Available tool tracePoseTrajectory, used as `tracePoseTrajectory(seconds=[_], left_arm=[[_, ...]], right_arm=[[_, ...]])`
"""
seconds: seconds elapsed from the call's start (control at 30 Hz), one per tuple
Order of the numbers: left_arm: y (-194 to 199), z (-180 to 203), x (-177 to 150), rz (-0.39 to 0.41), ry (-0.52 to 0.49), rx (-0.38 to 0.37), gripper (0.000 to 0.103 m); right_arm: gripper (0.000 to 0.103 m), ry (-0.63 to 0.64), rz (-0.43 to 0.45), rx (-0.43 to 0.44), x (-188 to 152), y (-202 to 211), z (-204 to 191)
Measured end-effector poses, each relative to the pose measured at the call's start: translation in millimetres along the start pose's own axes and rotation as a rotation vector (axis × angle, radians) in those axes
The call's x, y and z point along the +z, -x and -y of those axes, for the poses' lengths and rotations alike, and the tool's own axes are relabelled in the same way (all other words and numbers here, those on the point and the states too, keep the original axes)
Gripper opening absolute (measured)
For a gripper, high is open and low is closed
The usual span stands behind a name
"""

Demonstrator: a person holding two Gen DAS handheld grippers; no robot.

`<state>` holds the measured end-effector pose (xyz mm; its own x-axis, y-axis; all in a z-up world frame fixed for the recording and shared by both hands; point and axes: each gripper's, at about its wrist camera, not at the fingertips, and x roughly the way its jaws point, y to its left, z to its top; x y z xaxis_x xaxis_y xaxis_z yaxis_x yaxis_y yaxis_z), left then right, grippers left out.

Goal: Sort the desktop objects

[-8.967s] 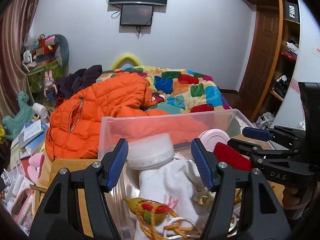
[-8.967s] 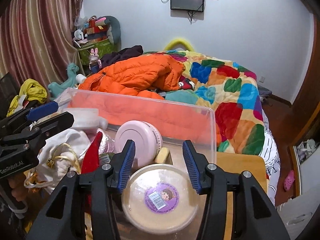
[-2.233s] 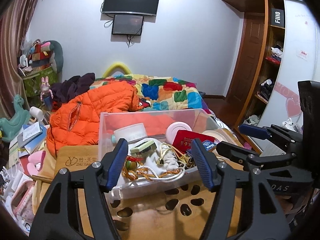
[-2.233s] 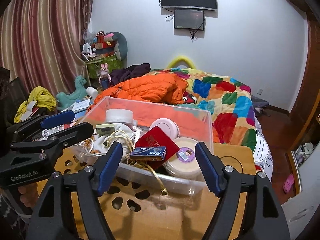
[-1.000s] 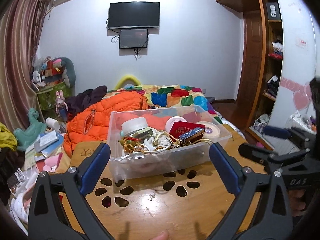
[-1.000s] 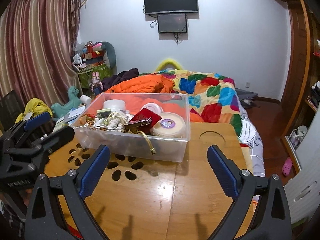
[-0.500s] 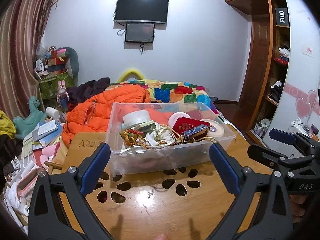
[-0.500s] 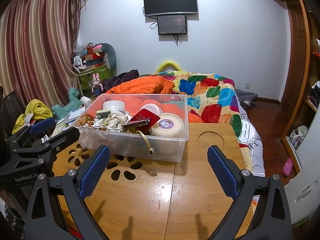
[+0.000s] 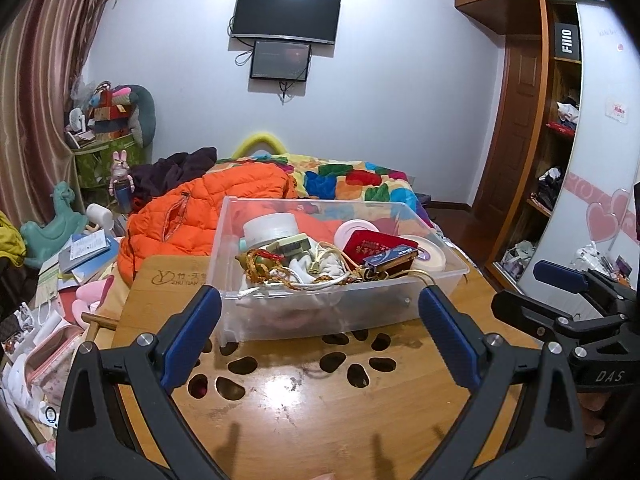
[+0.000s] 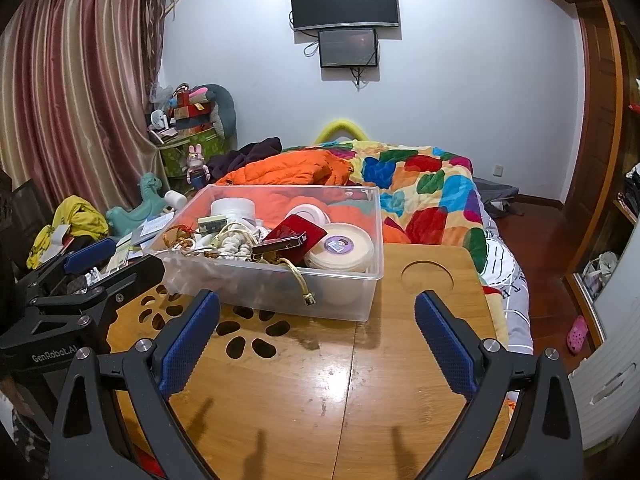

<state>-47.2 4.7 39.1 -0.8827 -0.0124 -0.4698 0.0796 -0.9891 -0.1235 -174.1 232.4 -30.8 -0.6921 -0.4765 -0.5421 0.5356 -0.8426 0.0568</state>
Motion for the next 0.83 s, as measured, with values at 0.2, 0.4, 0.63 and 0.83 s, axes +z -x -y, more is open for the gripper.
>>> tracePoseTrajectory(seconds=[0.2, 0.4, 0.63, 0.83], left_arm=[[-3.5, -0.7, -0.1, -0.017, 0.008, -0.006, 0.1], [-4.8, -4.0, -1.7, -0.016, 0.018, 0.0, 0.1], [-3.1, -4.7, -3.1, 0.001, 0.018, -0.004, 0.1], [-0.7, -1.2, -2.6, 0.006, -0.003, 0.011, 0.1]], right_arm=[[0.097, -0.002, -0.007, 0.007, -1.1, -1.4, 0.3], [0.097, -0.009, -0.018, 0.01, -2.2, -4.4, 0.5], [0.097, -0.013, -0.02, 0.014, -2.7, -5.6, 1.1], [0.097, -0.014, -0.023, 0.016, -2.9, -5.8, 0.9]])
